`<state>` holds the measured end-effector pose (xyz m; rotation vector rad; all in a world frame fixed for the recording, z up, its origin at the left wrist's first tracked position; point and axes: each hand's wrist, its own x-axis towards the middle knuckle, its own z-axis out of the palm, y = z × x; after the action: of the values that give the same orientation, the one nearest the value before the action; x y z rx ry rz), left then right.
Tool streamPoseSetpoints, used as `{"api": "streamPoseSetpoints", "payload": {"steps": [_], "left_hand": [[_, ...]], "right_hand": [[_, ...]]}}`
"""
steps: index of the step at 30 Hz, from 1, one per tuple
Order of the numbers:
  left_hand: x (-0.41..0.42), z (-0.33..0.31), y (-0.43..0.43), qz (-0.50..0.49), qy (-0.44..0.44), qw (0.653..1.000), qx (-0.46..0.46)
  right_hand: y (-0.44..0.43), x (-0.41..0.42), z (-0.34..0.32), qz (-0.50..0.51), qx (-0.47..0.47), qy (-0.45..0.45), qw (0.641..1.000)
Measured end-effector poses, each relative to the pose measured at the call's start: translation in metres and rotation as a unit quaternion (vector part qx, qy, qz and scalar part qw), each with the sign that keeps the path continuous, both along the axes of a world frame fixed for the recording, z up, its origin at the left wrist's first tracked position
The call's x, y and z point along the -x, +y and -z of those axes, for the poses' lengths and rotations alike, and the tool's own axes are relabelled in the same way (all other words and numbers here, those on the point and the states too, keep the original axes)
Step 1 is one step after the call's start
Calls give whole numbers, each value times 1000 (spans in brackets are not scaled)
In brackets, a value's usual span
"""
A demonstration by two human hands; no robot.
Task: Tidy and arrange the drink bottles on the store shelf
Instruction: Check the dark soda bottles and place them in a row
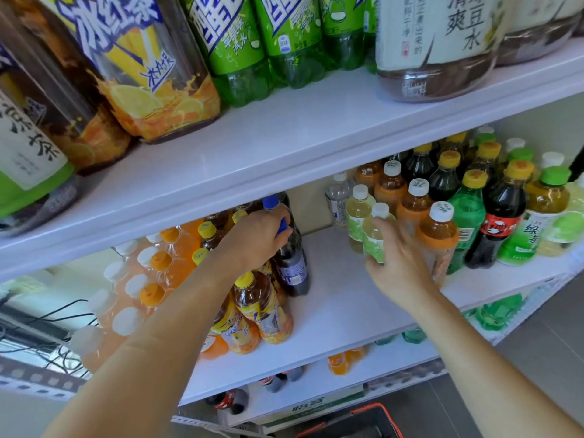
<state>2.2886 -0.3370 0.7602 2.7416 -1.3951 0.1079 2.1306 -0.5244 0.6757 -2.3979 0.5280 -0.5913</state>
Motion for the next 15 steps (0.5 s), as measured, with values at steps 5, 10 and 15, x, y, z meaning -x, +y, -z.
{"api": "streamPoseSetpoints", "payload": {"steps": [5, 10, 15], "left_hand": [[-5, 7, -2, -27, -10, 999, -36], [-5, 12, -12, -122, -93, 987, -57], [-14, 9, -17, -133, -79, 987, -52]], "right_hand": [[-22, -31, -10, 7, 68, 114, 991], [-28, -48, -15, 31, 95, 161, 982], [-32, -50, -14, 65, 108, 157, 980]]}}
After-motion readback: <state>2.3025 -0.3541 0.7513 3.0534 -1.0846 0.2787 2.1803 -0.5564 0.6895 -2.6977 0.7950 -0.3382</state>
